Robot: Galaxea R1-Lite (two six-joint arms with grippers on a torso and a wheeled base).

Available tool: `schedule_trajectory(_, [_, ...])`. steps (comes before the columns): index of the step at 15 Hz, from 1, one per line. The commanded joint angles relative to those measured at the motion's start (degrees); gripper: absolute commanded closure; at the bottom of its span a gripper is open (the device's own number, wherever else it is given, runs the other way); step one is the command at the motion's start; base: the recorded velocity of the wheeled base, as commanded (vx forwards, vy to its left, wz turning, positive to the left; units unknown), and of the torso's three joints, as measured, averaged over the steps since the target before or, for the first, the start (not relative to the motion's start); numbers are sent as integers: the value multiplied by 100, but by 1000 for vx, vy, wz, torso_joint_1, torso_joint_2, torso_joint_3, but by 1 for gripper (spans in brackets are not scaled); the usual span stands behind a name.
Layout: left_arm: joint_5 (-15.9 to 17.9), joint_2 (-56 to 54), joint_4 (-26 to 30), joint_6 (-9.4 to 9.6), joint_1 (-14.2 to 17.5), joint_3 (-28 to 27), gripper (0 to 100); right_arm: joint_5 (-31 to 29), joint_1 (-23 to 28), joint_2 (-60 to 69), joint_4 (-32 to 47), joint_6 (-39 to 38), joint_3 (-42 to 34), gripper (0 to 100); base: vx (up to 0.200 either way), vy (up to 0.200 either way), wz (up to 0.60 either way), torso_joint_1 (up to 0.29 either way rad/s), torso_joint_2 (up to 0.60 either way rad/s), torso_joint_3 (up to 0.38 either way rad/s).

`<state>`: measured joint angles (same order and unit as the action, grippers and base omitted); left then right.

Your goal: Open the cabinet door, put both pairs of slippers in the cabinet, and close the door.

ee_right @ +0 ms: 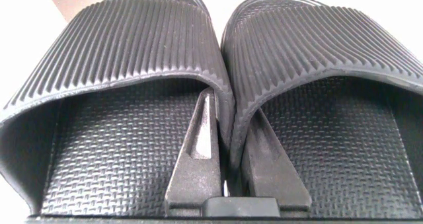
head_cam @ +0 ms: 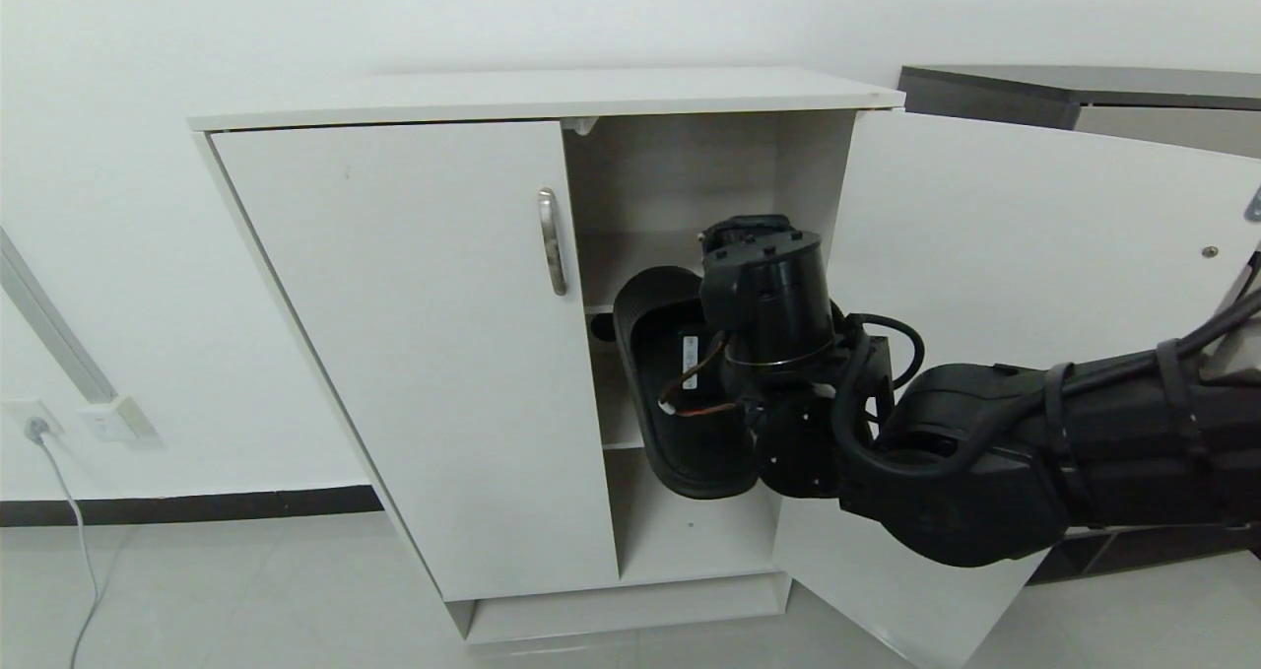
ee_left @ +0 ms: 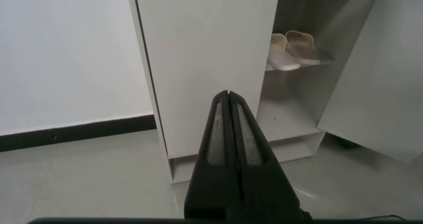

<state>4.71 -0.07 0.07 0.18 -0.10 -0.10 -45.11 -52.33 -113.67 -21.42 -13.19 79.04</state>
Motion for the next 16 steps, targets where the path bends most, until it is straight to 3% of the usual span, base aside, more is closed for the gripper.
schedule_trajectory(1, [4,7,1,-1,1,1,100,11,-5,-33,-3,1,-38,100,0,0,0,0,0,0])
schedule_trajectory(7, [4,7,1,-1,1,1,100,11,13,-103,-3,1,-47,100,0,0,0,0,0,0])
schedule_trajectory(16, [4,7,1,-1,1,1,100,11,22,-77,-29,36,-21,100,200,0,0,0,4,2])
